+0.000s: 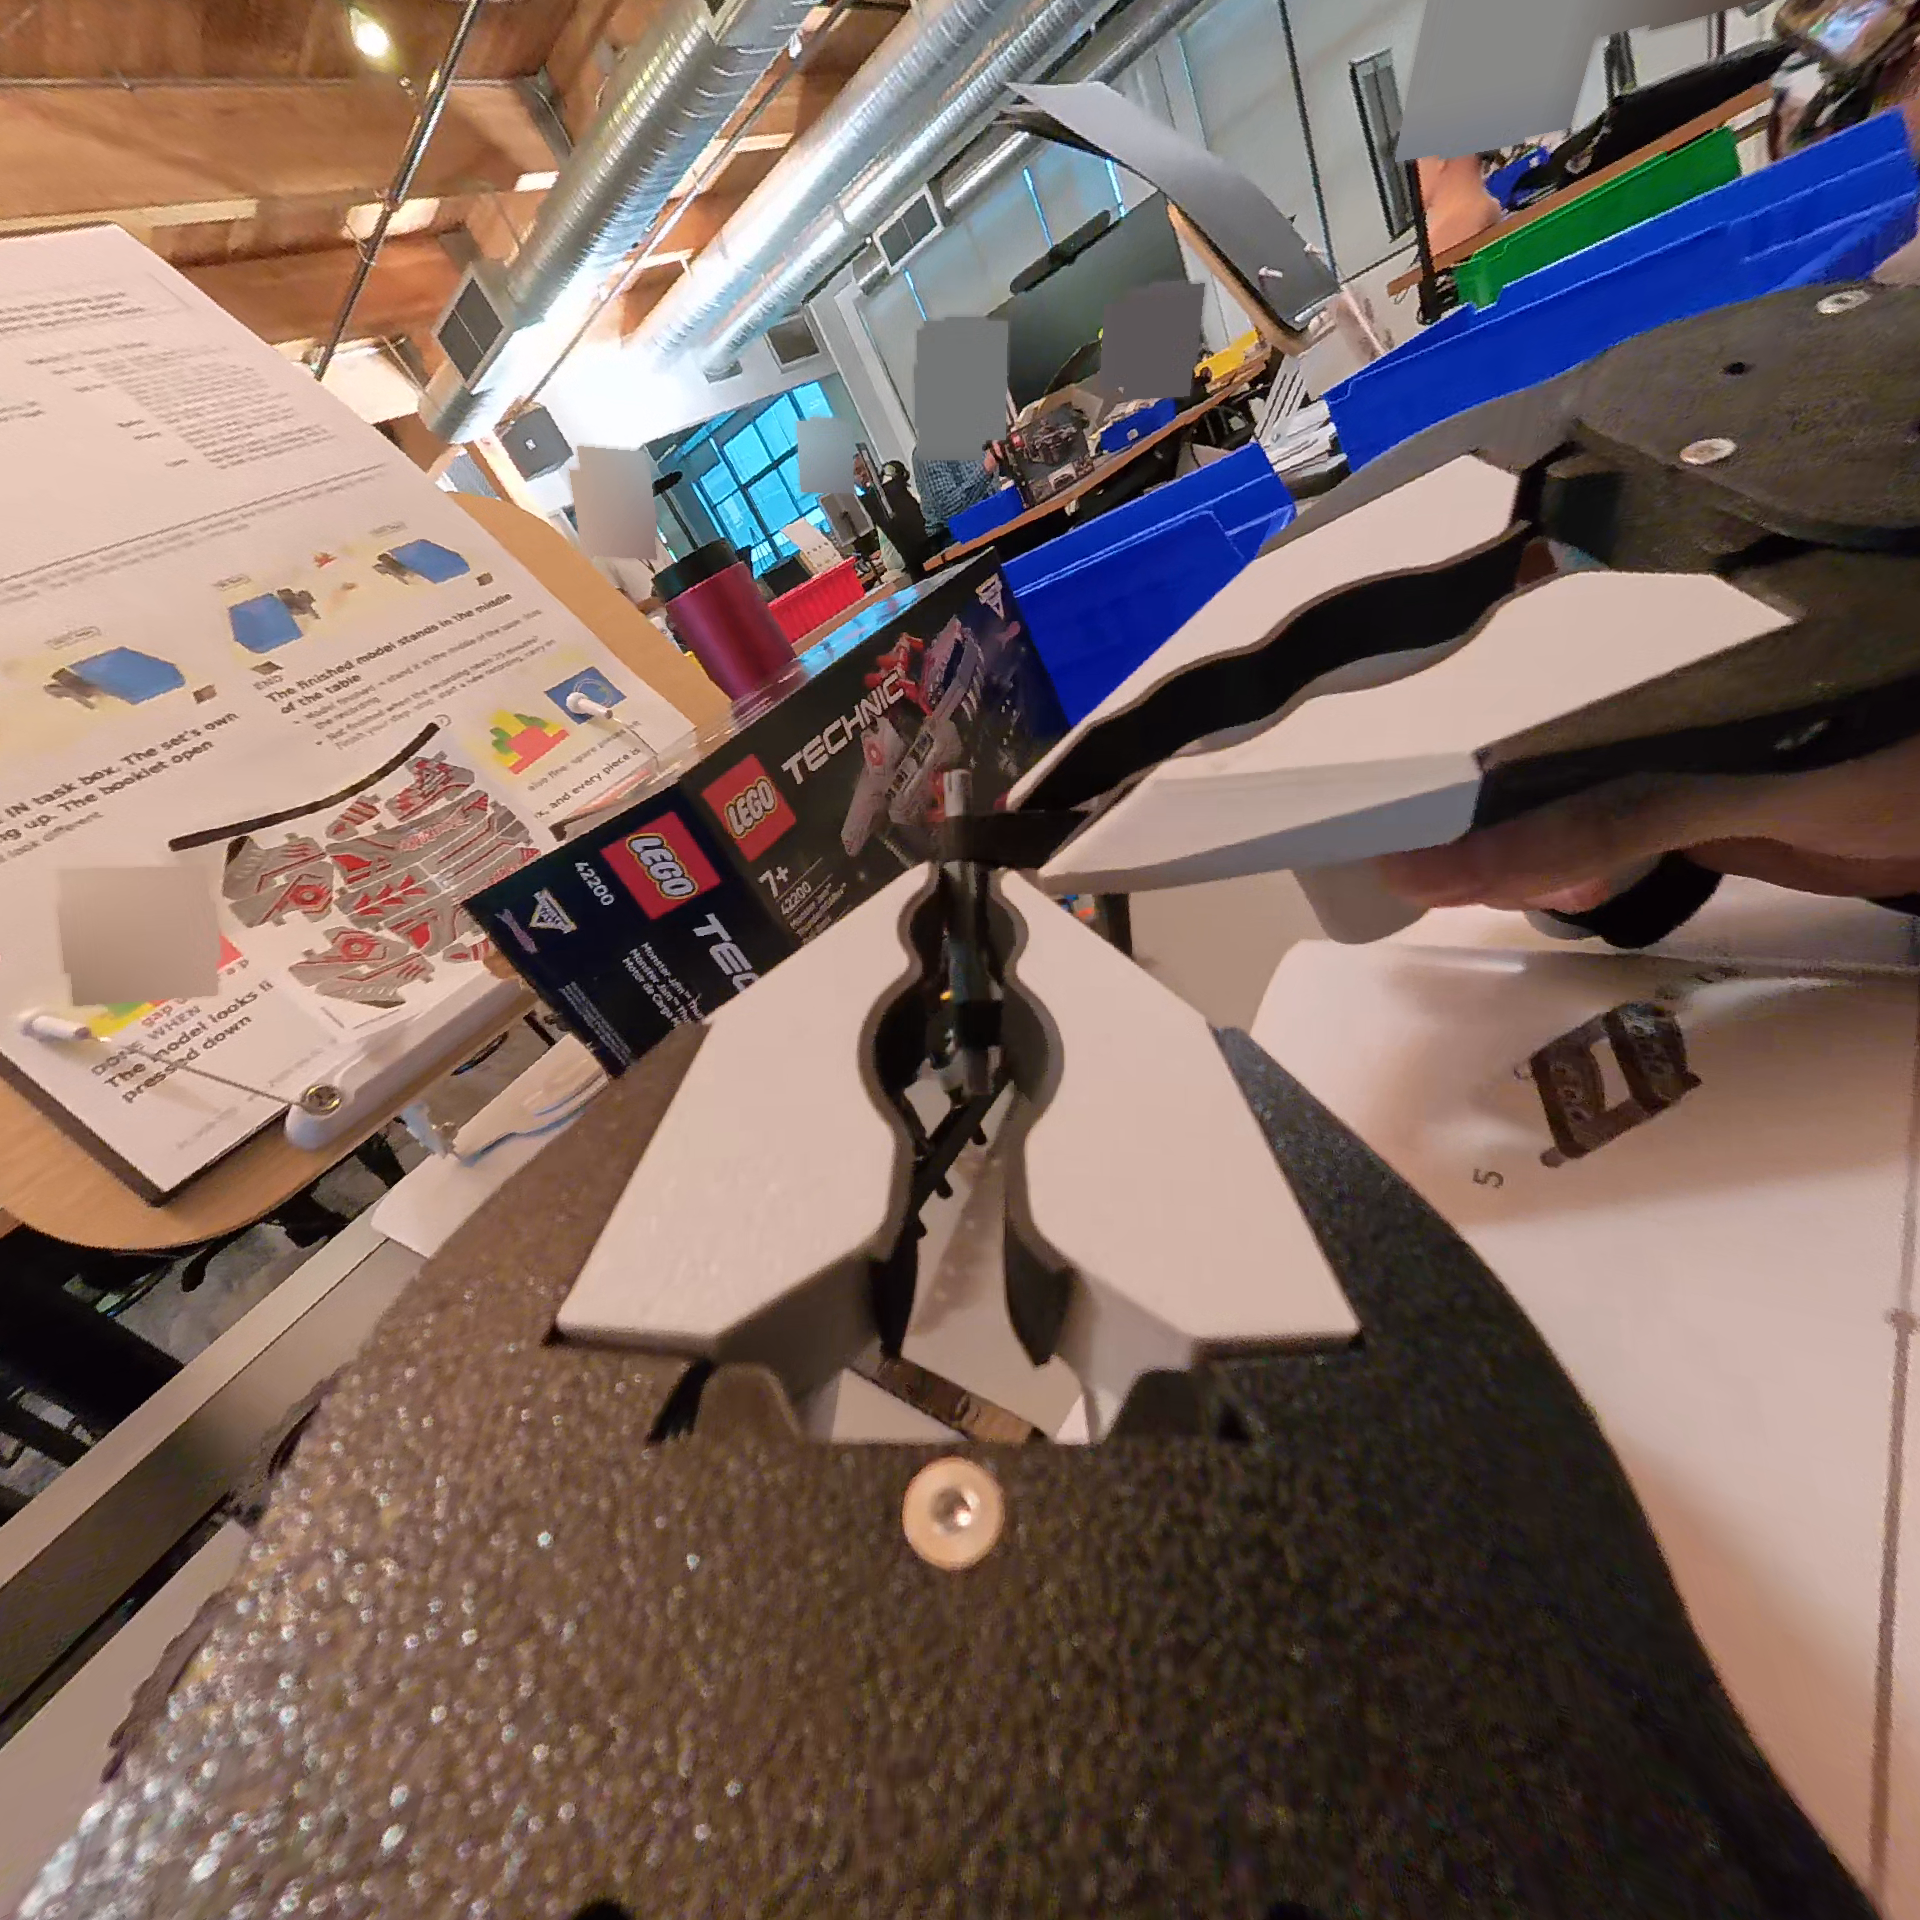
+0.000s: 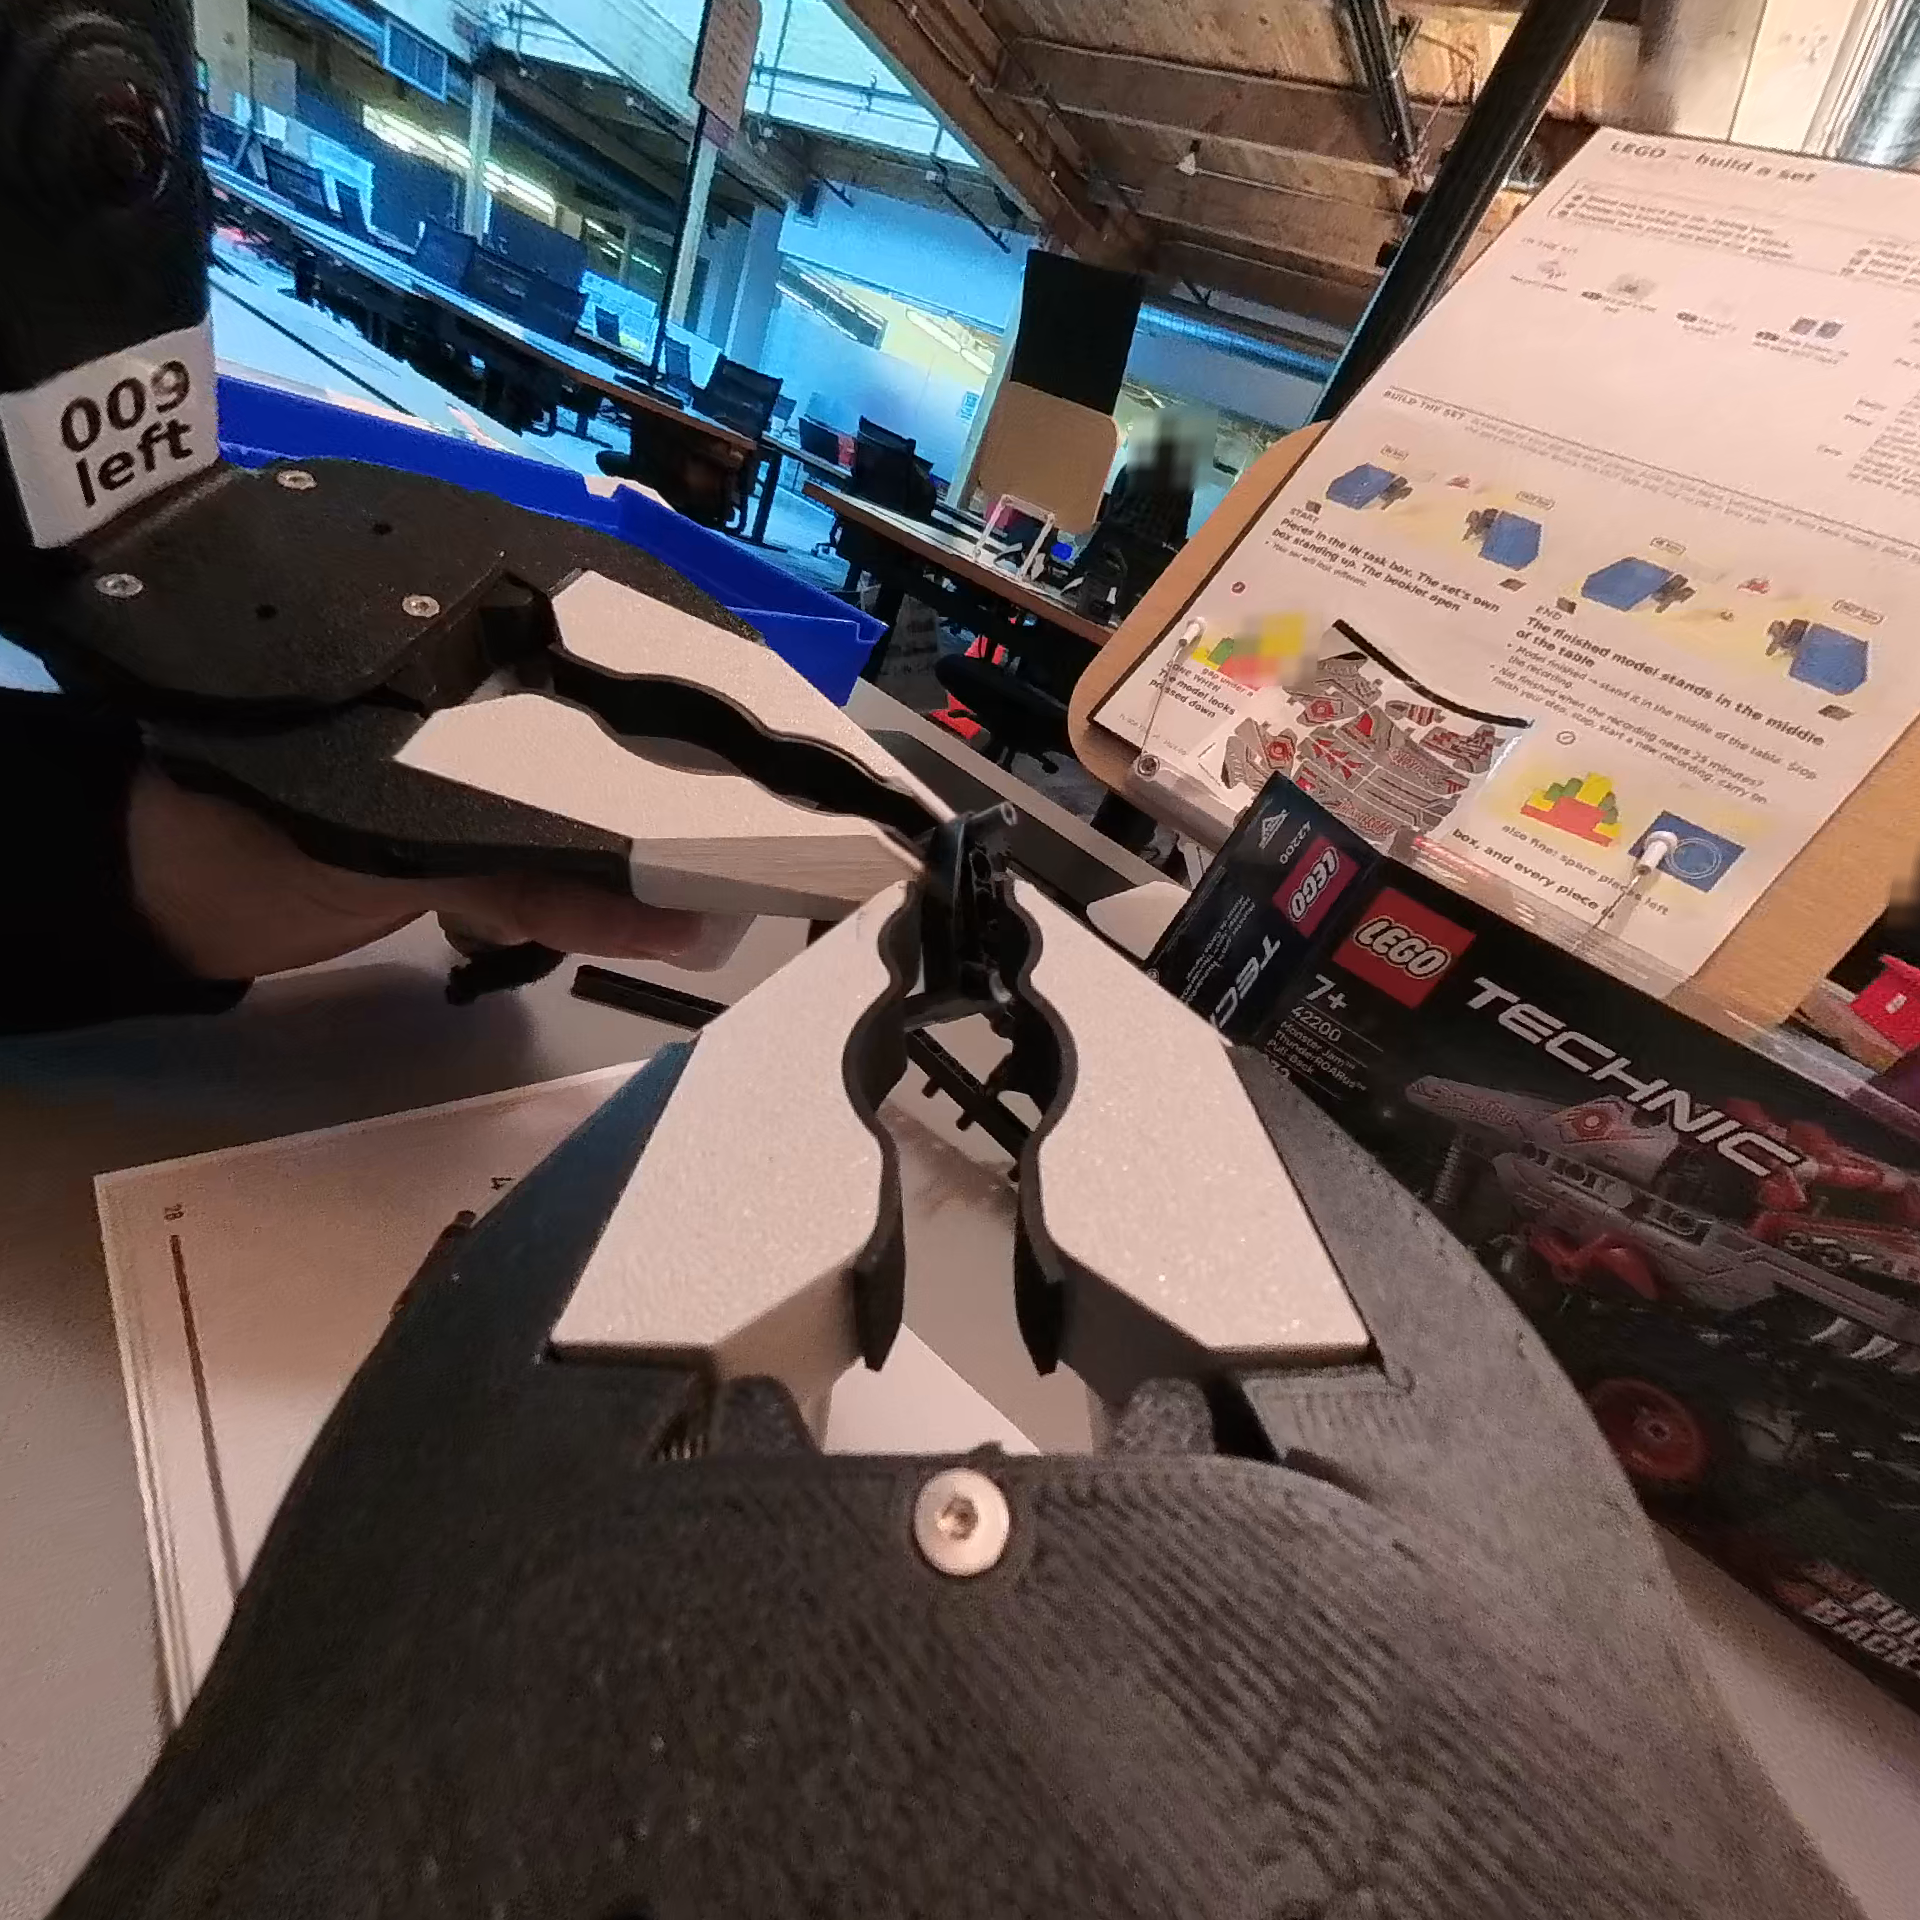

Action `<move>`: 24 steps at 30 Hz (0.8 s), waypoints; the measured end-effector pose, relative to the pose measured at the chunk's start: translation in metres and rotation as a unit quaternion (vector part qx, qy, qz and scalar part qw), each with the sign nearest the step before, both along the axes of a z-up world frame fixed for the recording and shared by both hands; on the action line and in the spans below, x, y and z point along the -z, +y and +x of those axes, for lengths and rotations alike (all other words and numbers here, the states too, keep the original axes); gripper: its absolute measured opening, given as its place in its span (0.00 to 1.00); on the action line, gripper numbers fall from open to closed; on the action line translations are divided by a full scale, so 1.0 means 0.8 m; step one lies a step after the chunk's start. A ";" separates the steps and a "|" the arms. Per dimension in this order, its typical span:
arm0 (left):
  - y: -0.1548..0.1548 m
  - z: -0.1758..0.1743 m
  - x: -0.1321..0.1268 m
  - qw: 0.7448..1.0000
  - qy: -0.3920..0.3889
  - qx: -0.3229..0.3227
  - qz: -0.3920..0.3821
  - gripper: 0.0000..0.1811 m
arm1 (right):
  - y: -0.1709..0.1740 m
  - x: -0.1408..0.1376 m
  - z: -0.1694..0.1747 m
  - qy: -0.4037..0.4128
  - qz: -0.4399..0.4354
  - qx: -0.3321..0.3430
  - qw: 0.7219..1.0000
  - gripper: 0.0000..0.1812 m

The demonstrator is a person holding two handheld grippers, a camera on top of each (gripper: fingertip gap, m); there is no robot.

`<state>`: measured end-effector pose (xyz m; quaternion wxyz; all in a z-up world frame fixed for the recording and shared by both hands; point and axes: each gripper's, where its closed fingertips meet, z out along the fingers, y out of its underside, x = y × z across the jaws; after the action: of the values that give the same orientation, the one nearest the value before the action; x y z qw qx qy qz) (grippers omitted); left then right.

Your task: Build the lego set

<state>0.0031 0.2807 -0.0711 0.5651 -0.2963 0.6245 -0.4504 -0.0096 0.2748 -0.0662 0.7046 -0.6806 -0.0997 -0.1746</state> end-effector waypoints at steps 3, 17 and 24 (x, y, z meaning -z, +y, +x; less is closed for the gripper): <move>-0.002 0.000 0.002 1.000 0.004 0.001 0.010 0.02 | -0.002 0.002 0.001 0.004 -0.004 -0.010 1.000 0.06; -0.005 -0.018 0.017 0.996 0.080 0.041 0.008 0.04 | 0.002 0.021 -0.003 -0.053 -0.048 -0.035 0.997 0.04; 0.005 -0.018 0.015 0.995 0.087 0.038 -0.022 0.12 | 0.006 0.024 -0.007 -0.057 -0.061 -0.041 0.996 0.04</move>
<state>-0.0116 0.2844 -0.0835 0.4844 -0.3227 0.6718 -0.4582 -0.0152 0.2792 -0.0857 0.6611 -0.7067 -0.1786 -0.1778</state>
